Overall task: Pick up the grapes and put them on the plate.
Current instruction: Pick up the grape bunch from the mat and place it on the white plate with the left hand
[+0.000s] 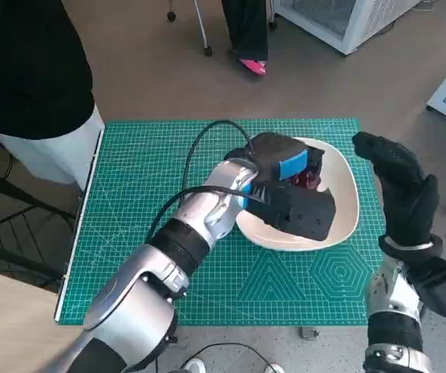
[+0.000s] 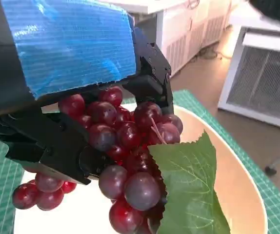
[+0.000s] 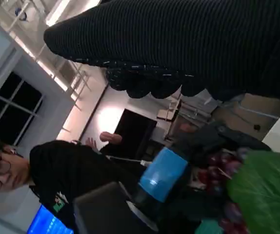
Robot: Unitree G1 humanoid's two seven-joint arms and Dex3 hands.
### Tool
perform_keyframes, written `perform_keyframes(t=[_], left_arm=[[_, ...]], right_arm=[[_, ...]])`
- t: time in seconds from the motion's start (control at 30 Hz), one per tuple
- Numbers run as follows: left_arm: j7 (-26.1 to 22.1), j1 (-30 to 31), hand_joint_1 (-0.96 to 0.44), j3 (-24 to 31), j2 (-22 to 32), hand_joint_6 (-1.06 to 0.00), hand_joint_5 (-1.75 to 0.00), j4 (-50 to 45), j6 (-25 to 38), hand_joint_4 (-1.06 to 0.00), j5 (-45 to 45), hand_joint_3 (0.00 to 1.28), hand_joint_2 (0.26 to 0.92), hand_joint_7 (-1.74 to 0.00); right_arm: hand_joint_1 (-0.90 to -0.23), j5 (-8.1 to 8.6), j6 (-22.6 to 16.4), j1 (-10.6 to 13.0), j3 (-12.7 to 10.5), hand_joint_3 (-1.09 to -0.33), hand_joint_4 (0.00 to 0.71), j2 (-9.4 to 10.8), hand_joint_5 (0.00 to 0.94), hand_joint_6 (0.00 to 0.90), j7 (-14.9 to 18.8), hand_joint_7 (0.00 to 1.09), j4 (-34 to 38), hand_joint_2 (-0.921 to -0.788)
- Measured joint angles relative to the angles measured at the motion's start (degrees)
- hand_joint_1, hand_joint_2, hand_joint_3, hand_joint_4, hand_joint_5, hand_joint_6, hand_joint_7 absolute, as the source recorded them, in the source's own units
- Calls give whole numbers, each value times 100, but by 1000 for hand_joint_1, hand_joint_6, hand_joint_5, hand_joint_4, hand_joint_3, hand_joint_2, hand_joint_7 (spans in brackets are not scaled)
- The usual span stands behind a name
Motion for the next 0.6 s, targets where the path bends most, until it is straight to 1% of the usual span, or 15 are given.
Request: perform_keyframes(t=[0.17,0.27,0.33,0.43,0.47,0.5,0.53,0.6], left_arm=[[22,-36,1,21,-54,-681,-1519,152,20,-494,-13,156,913,-964],[44,-68,1,41,-76,-684,-1531,228,28,-494,-21,162,910,-947],[44,-89,1,63,-81,-649,-1510,270,36,-505,-36,167,913,-995],[25,-124,0,113,-81,-551,-1422,330,48,-499,-111,192,918,-1196],[9,-137,32,135,-81,-507,-1409,351,50,-496,-142,201,919,-1178],[-15,-151,75,157,-81,-470,-1405,375,52,-496,-172,207,919,-1108],[-43,-164,134,178,-83,-436,-1405,399,56,-499,-198,211,920,-968],[-107,-184,248,219,-86,-399,-1419,441,73,-499,-245,220,920,-608]], right_arm=[[-422,0,42,14,63,-588,230,0,0,232,-63,0,-53,-921],[-430,1,57,15,89,-593,226,1,0,227,-79,0,-57,-921],[-440,3,61,15,99,-595,223,1,0,225,-80,0,-58,-921],[-448,4,61,15,107,-599,220,0,0,222,-80,0,-61,-921],[-446,5,61,15,109,-601,219,0,0,221,-80,0,-64,-921],[-443,5,61,15,111,-603,218,0,0,220,-80,0,-67,-921],[-438,5,62,15,113,-606,217,0,0,218,-80,0,-71,-921],[-428,4,62,15,115,-614,215,0,0,216,-80,0,-80,-921]])
